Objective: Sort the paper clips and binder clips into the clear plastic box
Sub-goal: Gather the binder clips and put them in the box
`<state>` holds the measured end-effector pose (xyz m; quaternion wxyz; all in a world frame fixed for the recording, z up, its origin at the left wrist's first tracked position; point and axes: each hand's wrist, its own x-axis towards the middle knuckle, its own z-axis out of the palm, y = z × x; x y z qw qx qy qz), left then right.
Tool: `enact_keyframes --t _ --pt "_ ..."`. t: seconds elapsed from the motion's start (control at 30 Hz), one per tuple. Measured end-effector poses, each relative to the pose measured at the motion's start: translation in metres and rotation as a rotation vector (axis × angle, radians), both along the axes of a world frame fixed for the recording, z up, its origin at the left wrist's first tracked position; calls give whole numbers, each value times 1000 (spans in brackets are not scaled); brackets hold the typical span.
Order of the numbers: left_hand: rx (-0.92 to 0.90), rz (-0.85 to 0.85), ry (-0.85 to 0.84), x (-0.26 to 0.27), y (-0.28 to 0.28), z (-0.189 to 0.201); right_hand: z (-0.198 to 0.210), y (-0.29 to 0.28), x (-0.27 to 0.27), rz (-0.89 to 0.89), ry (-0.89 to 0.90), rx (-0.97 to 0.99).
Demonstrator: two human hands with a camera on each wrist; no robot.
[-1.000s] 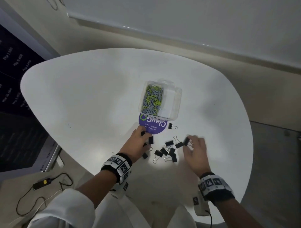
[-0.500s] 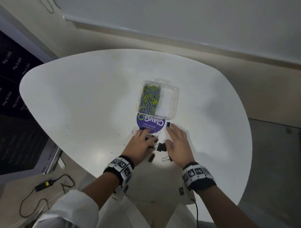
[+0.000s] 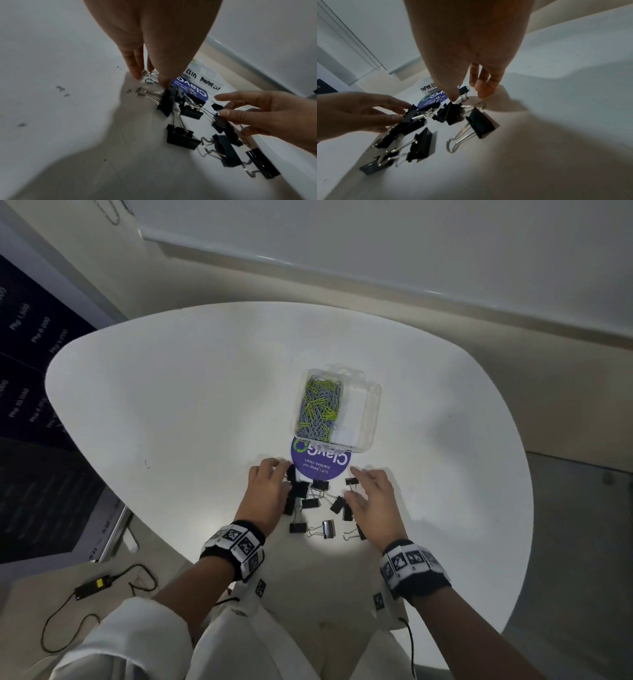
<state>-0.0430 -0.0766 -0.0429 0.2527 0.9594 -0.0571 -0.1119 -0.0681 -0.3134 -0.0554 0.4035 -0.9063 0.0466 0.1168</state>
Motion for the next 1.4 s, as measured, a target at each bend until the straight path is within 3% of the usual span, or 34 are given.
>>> enact_keyframes --t 0.2,0.33,0.43,0.6,0.8,0.93,1.0,1.07,1.17,1.4 --pt "-121 82 146 13 2 3 2 8 14 -83 60 -35" --pt "-210 139 205 21 6 -1 4 7 18 -58 0 -46" --pt "-224 172 293 23 7 -2 6 5 19 -111 32 20" --pt "-371 250 277 15 11 -2 10 1 25 -196 99 89" --pt "-710 645 502 19 6 7 9 -3 29 -157 120 40" --pt "-864 758 594 26 8 16 13 -1 31 -222 99 106" --pt "-778 681 575 26 8 16 19 2 31 -323 171 252" --pt "-540 467 495 22 8 14 23 5 31 -394 256 383" --pt "-217 143 371 18 9 10 25 12 31 -336 285 349" --pt "-124 -24 355 21 -1 6 13 38 29 4 118 202"
